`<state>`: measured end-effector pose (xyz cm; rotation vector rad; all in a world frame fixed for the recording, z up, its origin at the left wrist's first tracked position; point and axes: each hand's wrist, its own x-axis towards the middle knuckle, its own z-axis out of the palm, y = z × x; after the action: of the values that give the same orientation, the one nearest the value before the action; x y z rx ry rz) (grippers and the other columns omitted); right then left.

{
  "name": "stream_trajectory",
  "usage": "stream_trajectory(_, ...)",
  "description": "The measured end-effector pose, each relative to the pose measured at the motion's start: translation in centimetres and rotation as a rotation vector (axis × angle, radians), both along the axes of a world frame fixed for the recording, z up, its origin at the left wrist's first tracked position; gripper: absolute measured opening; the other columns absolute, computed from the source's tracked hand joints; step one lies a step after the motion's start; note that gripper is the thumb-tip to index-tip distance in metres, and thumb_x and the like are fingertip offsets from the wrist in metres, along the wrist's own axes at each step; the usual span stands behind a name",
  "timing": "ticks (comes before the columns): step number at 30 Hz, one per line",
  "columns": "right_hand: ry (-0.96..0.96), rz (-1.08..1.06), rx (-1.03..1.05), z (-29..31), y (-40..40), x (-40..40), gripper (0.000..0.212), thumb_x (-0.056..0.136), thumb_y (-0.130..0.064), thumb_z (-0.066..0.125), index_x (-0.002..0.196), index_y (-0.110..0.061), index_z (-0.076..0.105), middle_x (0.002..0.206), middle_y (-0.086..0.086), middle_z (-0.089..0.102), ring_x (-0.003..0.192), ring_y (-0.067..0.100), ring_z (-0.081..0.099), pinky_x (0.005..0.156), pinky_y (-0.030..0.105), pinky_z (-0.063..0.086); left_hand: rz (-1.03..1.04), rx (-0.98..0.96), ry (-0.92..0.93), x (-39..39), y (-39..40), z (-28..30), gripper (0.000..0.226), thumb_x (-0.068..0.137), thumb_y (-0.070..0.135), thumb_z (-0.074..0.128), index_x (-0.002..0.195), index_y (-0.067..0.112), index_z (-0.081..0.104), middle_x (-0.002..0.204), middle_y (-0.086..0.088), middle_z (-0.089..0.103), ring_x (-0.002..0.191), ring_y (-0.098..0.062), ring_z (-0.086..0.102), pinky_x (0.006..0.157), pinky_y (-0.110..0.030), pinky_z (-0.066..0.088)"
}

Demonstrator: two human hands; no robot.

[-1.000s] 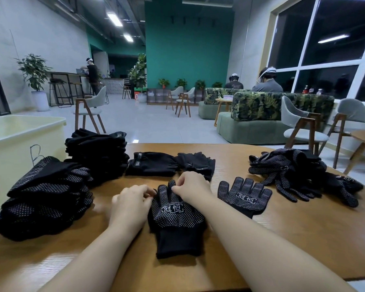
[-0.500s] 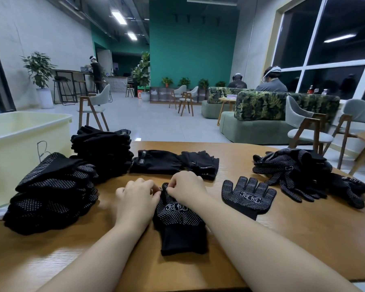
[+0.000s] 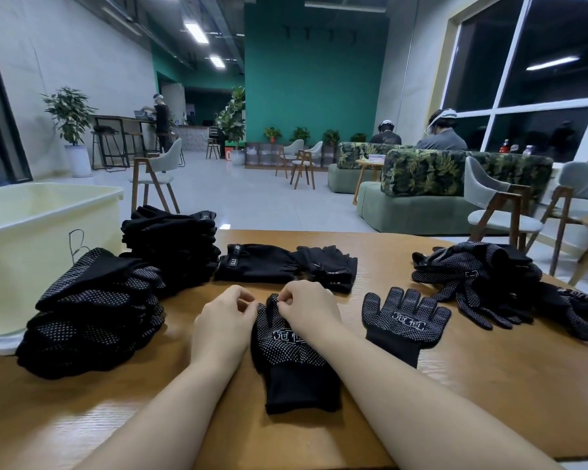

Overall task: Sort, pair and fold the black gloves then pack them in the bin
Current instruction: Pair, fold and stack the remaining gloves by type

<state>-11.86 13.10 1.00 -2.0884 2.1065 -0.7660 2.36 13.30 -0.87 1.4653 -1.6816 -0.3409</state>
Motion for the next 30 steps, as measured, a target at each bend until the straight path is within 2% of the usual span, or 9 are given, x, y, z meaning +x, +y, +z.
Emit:
stream_trajectory(3,-0.028,-0.002,0.008,-0.1,0.1,-0.1,0.02,0.091,-0.027,0.052,0.101,-0.026,0.069,0.103,-0.007,0.068,0.1,0.016,0.059,0.094,0.033,0.043,-0.076,0.007,-0.005,0.2,0.4,0.3,0.008,0.088,0.034,0.06,0.079,0.032,0.059,0.081,0.016,0.063,0.08,-0.007,0.06,0.083,-0.033,0.047)
stream_trajectory(6,-0.07,0.046,0.032,0.5,0.4,-0.5,0.028,0.092,-0.024,0.049,0.112,-0.029,0.067,0.116,-0.009,0.066,0.111,0.015,0.056,0.101,0.034,0.039,-0.315,0.017,0.013,0.5,1.3,0.4,0.009,0.088,0.027,0.062,0.086,0.035,0.063,0.095,0.018,0.062,0.092,0.003,0.056,0.079,-0.01,0.04)
stream_trajectory(9,-0.064,0.108,0.084,1.2,1.5,-1.5,0.035,0.09,-0.018,0.048,0.116,-0.032,0.065,0.123,-0.012,0.063,0.12,0.011,0.051,0.107,0.035,0.034,-0.606,0.046,-0.04,1.1,2.5,-0.1,0.019,0.087,0.034,0.058,0.103,0.043,0.062,0.119,0.024,0.057,0.115,0.012,0.047,0.102,-0.015,0.036)
stream_trajectory(11,-0.016,0.134,0.101,1.3,2.7,-2.5,0.036,0.089,-0.017,0.048,0.117,-0.033,0.065,0.127,-0.012,0.061,0.123,0.01,0.049,0.108,0.032,0.032,-0.691,0.059,-0.167,1.5,3.1,-0.5,0.031,0.09,0.034,0.052,0.119,0.042,0.056,0.135,0.027,0.044,0.13,0.014,0.03,0.112,-0.015,0.023)
stream_trajectory(14,-0.014,0.258,0.117,1.0,5.3,-4.3,0.042,0.091,-0.008,0.045,0.124,-0.027,0.061,0.137,-0.01,0.052,0.13,0.008,0.042,0.109,0.016,0.025,-0.734,0.093,-0.362,1.8,3.8,-0.6,0.045,0.099,0.012,0.041,0.139,0.031,0.039,0.144,0.028,0.023,0.136,0.013,0.007,0.11,-0.005,0.005)
stream_trajectory(17,-0.056,0.344,0.16,0.2,8.4,-5.7,0.049,0.096,-0.004,0.038,0.134,-0.032,0.051,0.145,-0.021,0.036,0.136,-0.005,0.025,0.104,0.003,0.011,-0.702,0.122,-0.526,1.8,4.2,-0.5,0.052,0.1,0.008,0.031,0.146,0.033,0.024,0.144,0.03,0.01,0.135,0.012,-0.001,0.115,-0.015,0.0)
stream_trajectory(20,-0.04,0.396,0.19,-1.1,10.6,-5.9,0.055,0.095,-0.003,0.035,0.141,-0.034,0.041,0.147,-0.027,0.023,0.136,-0.012,0.011,0.114,0.011,0.008,-0.679,0.176,-0.611,1.8,4.5,-0.3,0.056,0.097,0.016,0.028,0.148,0.033,0.011,0.143,0.029,-0.003,0.137,0.008,-0.01,0.114,-0.017,-0.005)
stream_trajectory(25,0.07,0.381,0.172,-1.9,11.6,-5.6,0.056,0.093,-0.018,0.041,0.145,-0.038,0.031,0.152,-0.026,0.012,0.139,-0.01,0.001,0.118,0.024,0.004,-0.701,0.208,-0.727,2.1,4.8,0.1,0.083,0.07,0.032,0.021,0.149,0.032,-0.002,0.15,0.023,-0.015,0.134,0.006,-0.024,0.111,-0.017,-0.012)
stream_trajectory(30,0.075,0.38,0.145,-2.0,11.8,-5.5,0.059,0.086,-0.03,0.044,0.142,-0.045,0.03,0.153,-0.024,0.016,0.141,-0.007,0.004,0.118,0.026,0.008,-0.775,0.193,-0.547,2.7,5.1,0.1,0.08,0.065,0.042,0.033,0.141,0.052,0.01,0.151,0.025,-0.01,0.136,0.01,-0.02,0.111,-0.015,-0.011)
